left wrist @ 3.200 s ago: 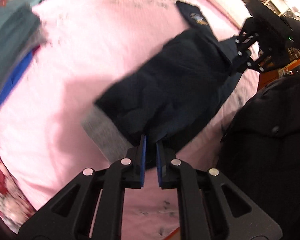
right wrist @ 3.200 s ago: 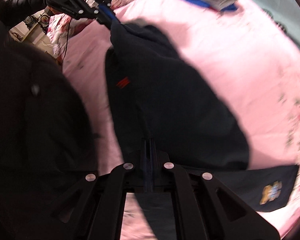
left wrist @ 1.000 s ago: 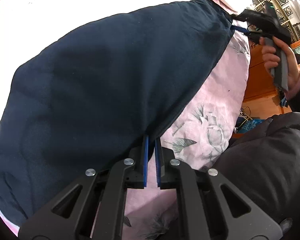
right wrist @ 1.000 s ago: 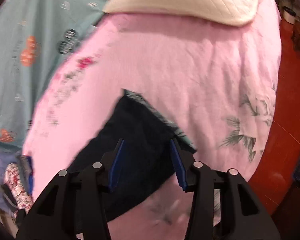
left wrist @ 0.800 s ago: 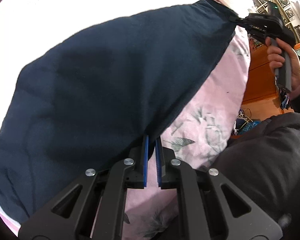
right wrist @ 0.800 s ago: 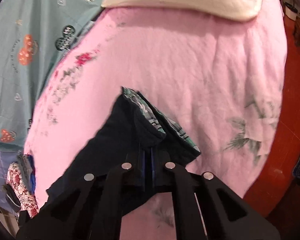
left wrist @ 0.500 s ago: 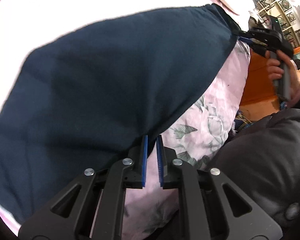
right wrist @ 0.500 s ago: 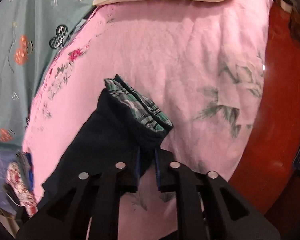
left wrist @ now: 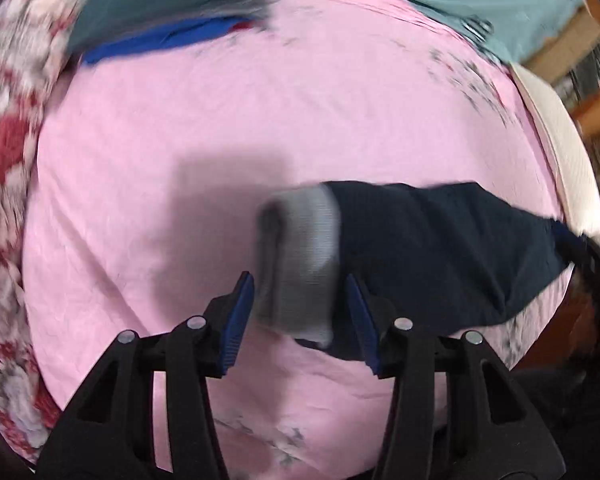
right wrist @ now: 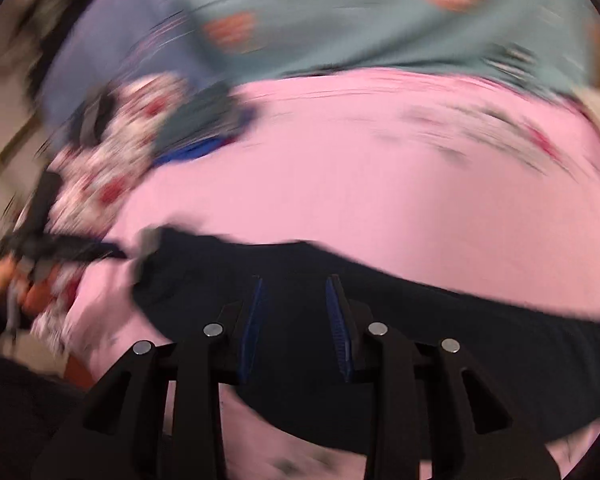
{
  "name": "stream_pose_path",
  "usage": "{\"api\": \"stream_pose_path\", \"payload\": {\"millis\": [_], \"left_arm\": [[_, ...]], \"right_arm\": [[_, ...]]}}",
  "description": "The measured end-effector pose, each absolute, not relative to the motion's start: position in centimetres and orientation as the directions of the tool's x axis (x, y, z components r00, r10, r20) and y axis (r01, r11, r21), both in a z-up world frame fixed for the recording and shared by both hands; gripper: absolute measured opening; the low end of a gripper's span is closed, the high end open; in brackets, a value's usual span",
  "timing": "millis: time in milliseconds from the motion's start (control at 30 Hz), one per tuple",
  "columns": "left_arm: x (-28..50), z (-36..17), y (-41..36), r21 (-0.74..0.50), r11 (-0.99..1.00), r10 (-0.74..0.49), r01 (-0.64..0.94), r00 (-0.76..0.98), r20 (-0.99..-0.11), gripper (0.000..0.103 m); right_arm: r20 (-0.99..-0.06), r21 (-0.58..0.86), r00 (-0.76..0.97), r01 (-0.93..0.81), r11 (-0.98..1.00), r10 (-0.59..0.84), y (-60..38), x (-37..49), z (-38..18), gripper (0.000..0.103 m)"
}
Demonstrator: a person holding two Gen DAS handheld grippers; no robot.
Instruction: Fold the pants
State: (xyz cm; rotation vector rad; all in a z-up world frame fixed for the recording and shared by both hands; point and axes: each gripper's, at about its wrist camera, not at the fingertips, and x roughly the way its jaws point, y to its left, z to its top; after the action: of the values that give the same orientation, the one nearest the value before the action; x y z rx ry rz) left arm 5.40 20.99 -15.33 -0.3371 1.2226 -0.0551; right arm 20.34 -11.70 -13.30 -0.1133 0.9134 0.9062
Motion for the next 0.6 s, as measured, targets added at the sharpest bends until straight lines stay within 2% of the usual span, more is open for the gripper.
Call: {"api": "stream_pose_path", "payload": {"millis": [100,167,267,367,400,433,467,533,600], "left_arm": [[5.7,-17.4,22.7,-0.37,0.917,-0.303,-0.148,0.345,-0.888,0.04],[5.9,-18.4,22.5,-0.422,0.898,-0.361,-0.127,0.338,-0.869,0.031],[6.1,-19.4,23.1,-0.462,0.882,-0.409,-0.09,0.339,-0.847,0.025],[5.6,-19.3,23.9,-0.536,0.841,-0.484,-0.067,0.347,-0.803,0.017],[5.6,-19.3,24.0,-0.554,0.831,-0.504,-0.056,0.346,-0.791,0.01],[5.6,-19.3,24.3,-0.572,0.819,-0.525,-0.047,0.341,-0.78,0.01],[5.5,-19.4,24.6,-0.575,0.817,-0.531,-0.041,0.337,-0.778,0.009],[5.6,-19.0,24.9,-0.588,0.809,-0.547,-0.021,0.339,-0.765,0.008],[5.4,-18.2,25.5,-0.604,0.797,-0.563,0.001,0.361,-0.743,0.008]], "right_arm": [[-0.74,0.208,0.197,-0.842,0.497,0.643,-3.5,17.5,-14.4,0.033],[-0.758,0.158,0.166,-0.891,0.425,0.63,0.4,15.8,-15.5,0.033],[-0.787,0.099,0.157,-0.922,0.373,0.597,3.6,14.4,-17.2,0.033],[-0.817,-0.006,0.219,-0.928,0.371,0.534,6.1,13.4,-19.0,0.033],[-0.826,-0.053,0.246,-0.929,0.365,0.507,6.8,13.2,-19.8,0.033],[-0.833,-0.074,0.255,-0.931,0.358,0.491,6.9,13.1,-20.3,0.024],[-0.837,-0.088,0.268,-0.926,0.366,0.477,7.0,13.2,-20.4,0.011],[-0.837,-0.051,0.251,-0.92,0.388,0.487,6.7,13.4,-19.3,0.004],[-0.813,-0.036,0.259,-0.916,0.399,0.522,5.9,13.1,-17.4,0.003]]}}
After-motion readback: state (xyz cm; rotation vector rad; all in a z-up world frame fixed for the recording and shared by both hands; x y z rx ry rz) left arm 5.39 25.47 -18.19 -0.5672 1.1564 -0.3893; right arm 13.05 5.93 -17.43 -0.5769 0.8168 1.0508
